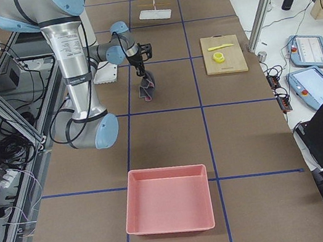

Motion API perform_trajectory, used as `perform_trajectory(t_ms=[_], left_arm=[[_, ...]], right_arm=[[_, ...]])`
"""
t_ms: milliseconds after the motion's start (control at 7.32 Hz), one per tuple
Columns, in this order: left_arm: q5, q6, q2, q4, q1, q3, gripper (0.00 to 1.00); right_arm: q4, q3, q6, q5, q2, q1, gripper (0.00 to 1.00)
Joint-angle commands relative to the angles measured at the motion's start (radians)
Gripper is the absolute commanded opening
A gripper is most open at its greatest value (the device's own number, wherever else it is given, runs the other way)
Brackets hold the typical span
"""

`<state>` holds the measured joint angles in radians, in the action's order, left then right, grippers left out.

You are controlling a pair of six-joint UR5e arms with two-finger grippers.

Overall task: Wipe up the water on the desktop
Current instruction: 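Wipe the table beside the pink bin with the towel in the right gripper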

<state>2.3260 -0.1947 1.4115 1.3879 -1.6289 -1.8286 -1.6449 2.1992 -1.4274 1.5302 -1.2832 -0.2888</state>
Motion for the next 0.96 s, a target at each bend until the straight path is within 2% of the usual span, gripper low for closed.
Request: perform_trajectory(t_ms=[0,410,819], left_arm=[[0.049,0.080,-0.074,0.107,0.001,-0.034,0.99],[0.049,0.086,-0.074,0.121,0.003,-0.031,0.99],[0.049,0.086,-0.075,0.121,0.003,-0.031,0.99]], right_arm=[[0.000,0.007,-0.001,0.005,-0.011,-0.009,0.00],[0.011,0.084,0.183,0.014,-0.337,-0.058,0.00],[0.010,0.082,0.463,0.015,-0.585,-0.224,0.00]])
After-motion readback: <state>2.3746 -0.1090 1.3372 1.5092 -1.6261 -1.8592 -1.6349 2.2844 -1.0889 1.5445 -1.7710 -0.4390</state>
